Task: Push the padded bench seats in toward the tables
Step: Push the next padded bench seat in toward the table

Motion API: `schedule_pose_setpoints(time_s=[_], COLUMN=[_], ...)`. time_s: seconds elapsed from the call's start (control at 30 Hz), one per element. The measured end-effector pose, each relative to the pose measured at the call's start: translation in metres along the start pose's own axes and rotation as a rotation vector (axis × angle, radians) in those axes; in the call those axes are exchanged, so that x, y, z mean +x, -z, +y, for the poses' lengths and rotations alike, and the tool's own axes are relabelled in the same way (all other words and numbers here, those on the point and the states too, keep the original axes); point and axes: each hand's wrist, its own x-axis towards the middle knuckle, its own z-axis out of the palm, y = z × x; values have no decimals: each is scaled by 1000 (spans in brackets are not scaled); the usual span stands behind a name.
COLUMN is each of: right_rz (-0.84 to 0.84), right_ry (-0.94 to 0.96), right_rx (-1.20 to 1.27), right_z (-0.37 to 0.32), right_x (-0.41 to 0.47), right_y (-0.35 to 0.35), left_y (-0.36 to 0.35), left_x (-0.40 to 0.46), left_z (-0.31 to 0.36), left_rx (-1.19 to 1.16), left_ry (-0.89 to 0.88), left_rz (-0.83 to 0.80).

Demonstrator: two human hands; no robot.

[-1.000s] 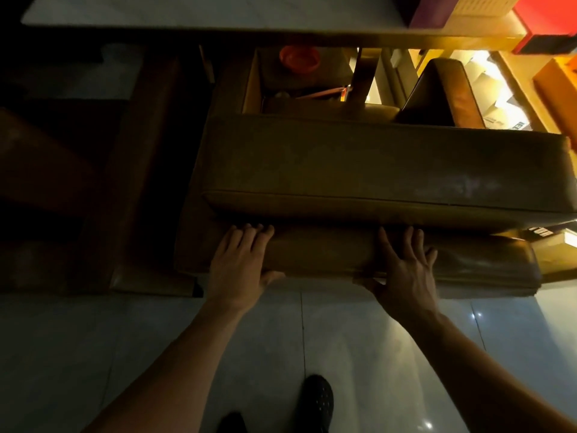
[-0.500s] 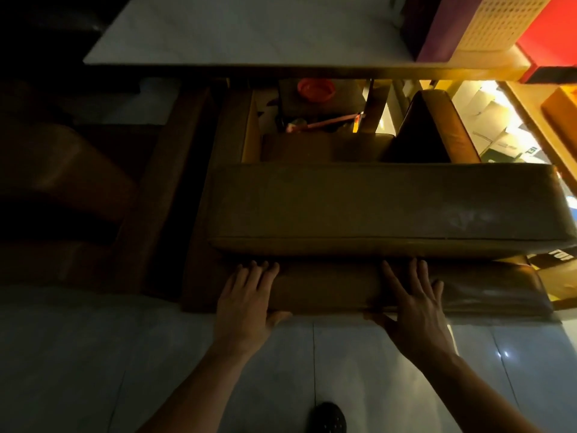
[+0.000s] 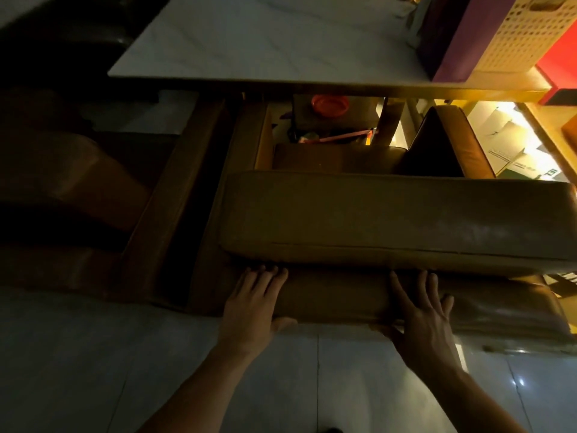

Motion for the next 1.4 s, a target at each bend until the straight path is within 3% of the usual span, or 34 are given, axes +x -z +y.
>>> schedule_pose_setpoints(time_s=[0.17,0.83,1.4], right_rz=[-37,-77,-151], right_ry=[-1,-20,-48], right_rx=[-26,-89,-180], right_z=[-8,-30,-39], right_x=[32,8,7], right_y=[19,14,24], left_y=[7,5,14], left_x=[30,11,18], left_z=[1,-19,-15], left_rx=[-23,-70,-108], left_ry=[74,57,108], left_rz=[-94,-37,-179])
